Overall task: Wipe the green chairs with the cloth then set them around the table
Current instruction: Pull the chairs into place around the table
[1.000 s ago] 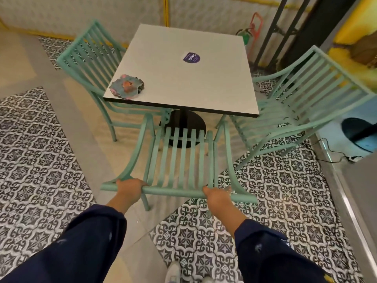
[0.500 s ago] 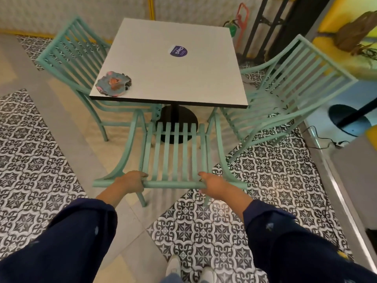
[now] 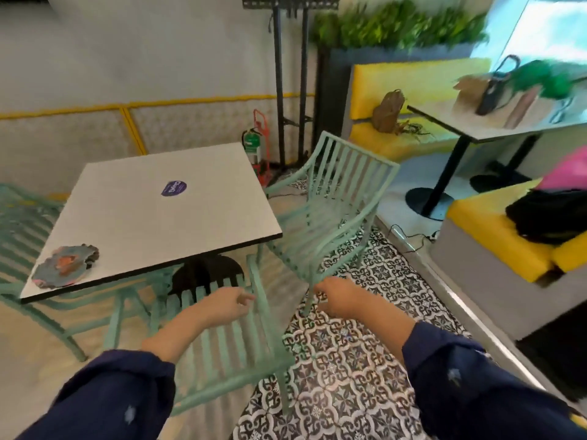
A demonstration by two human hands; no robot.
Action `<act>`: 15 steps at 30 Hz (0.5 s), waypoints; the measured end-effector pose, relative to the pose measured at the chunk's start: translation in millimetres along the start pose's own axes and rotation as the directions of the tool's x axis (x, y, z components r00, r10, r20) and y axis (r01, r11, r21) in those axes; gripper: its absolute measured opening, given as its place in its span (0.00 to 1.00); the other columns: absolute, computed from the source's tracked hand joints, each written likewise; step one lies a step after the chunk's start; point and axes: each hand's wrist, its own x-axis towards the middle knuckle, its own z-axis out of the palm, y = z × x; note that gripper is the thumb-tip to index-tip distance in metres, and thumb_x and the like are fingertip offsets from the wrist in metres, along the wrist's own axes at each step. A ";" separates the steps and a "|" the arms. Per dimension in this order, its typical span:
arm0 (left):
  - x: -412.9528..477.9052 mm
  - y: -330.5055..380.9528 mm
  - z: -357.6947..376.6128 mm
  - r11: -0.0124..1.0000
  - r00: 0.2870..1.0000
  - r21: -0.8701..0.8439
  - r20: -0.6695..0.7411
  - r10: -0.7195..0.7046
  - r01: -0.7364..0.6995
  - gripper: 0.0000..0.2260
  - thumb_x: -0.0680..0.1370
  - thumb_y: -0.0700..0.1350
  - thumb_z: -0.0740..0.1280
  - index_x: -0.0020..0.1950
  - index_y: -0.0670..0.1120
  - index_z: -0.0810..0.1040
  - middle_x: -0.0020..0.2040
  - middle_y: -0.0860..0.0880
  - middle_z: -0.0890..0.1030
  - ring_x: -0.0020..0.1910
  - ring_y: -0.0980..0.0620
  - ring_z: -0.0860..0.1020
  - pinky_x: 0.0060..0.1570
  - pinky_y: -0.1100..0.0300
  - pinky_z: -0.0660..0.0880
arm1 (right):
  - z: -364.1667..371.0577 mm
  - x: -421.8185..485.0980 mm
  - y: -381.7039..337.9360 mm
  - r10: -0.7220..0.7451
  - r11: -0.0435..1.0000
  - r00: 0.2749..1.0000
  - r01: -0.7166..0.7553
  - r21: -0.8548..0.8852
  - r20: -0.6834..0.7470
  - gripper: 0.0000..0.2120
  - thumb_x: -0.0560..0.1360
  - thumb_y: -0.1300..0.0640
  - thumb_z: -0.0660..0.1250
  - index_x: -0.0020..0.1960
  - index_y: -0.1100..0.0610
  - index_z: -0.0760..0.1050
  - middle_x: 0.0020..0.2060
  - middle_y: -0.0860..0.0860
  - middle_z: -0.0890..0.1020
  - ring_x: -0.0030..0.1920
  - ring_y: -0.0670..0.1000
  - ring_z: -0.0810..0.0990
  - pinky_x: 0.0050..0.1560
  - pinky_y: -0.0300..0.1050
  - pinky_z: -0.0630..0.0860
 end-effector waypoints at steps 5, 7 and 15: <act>68.9 107.0 -28.2 0.994 0.989 0.045 -0.098 0.107 -0.103 0.18 0.76 0.45 0.62 0.66 0.48 0.74 0.63 0.49 0.78 0.61 0.52 0.76 0.58 0.62 0.71 | -71.0 1.0 96.6 0.026 0.998 0.992 -0.033 -0.055 -0.126 0.15 0.76 0.54 0.63 0.63 0.52 0.74 0.62 0.53 0.77 0.64 0.55 0.74 0.70 0.58 0.64; 96.9 143.9 -33.1 0.995 0.988 0.006 -0.114 0.101 -0.101 0.18 0.76 0.45 0.63 0.66 0.49 0.74 0.63 0.50 0.78 0.60 0.52 0.77 0.55 0.63 0.72 | -94.0 6.6 136.5 0.024 0.996 0.989 -0.036 -0.077 -0.147 0.16 0.76 0.55 0.63 0.64 0.51 0.74 0.62 0.53 0.77 0.64 0.55 0.73 0.69 0.57 0.65; 192.3 266.2 -35.5 0.977 0.966 -0.176 -0.249 0.076 -0.122 0.16 0.77 0.44 0.64 0.64 0.52 0.75 0.60 0.52 0.79 0.52 0.58 0.76 0.53 0.65 0.70 | -169.4 51.0 266.8 -0.018 0.997 0.973 -0.001 -0.082 -0.230 0.14 0.75 0.57 0.63 0.60 0.52 0.75 0.58 0.52 0.80 0.60 0.55 0.76 0.68 0.59 0.66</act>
